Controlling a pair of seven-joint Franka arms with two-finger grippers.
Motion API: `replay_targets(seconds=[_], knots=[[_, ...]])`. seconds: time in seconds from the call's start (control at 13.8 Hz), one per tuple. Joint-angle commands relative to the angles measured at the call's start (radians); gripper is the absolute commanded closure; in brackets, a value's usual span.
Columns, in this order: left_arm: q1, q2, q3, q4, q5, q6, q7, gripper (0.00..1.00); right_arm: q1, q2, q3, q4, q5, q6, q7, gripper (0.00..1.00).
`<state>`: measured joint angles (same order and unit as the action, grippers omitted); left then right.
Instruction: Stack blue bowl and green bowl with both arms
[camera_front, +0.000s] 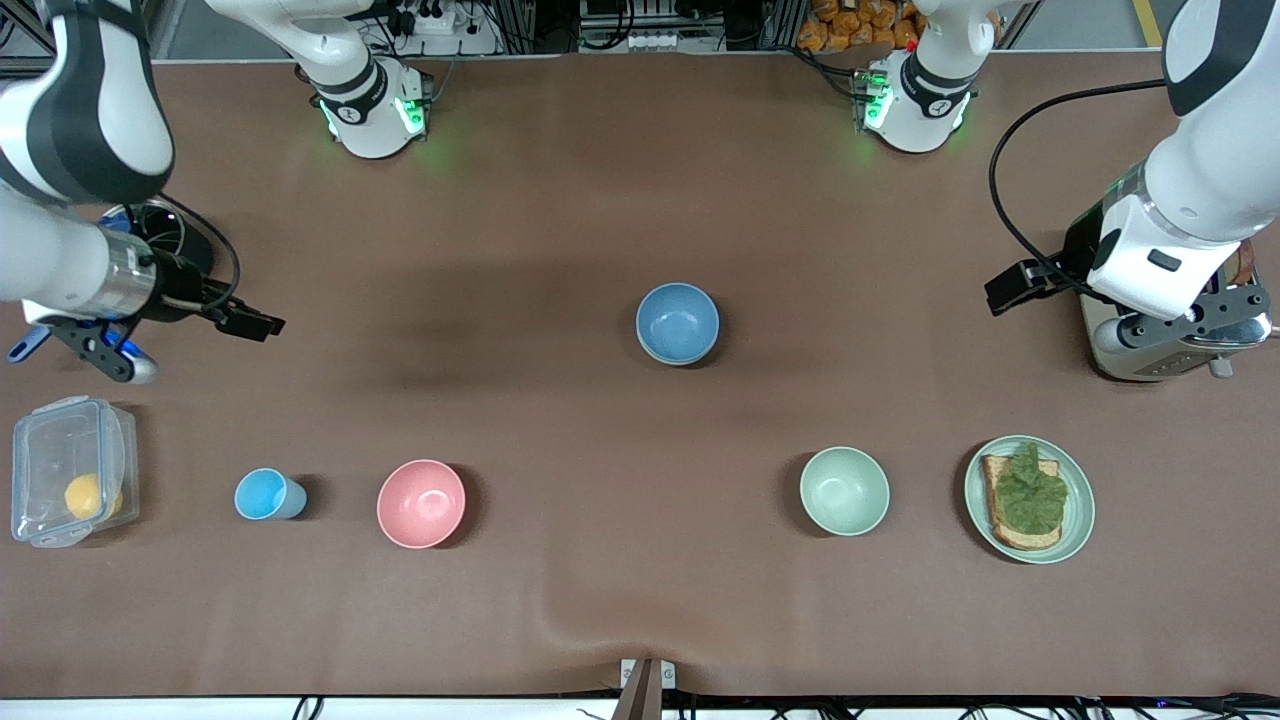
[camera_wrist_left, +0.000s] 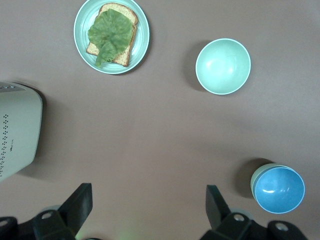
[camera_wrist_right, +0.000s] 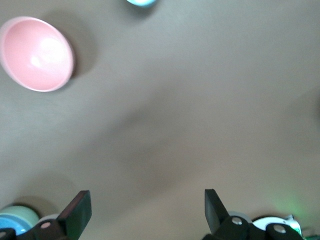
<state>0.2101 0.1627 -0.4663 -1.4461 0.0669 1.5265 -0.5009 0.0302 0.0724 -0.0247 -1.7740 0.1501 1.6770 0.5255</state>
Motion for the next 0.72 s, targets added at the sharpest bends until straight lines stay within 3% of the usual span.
replay_targets(seconds=[0.0, 0.29, 0.65], knots=[[-0.005, -0.015, 0.000, 0.021, 0.017, -0.032, 0.007, 0.00, -0.050, -0.042, 0.034, 0.053, -0.023, -0.014, -0.143, 0.00], [-0.153, -0.046, 0.187, 0.018, 0.011, -0.068, 0.102, 0.00, -0.047, -0.065, 0.028, 0.074, -0.021, -0.014, -0.219, 0.00], [-0.267, -0.061, 0.305, 0.015, 0.011, -0.069, 0.148, 0.00, -0.055, -0.062, 0.026, 0.125, -0.024, -0.028, -0.232, 0.00]])
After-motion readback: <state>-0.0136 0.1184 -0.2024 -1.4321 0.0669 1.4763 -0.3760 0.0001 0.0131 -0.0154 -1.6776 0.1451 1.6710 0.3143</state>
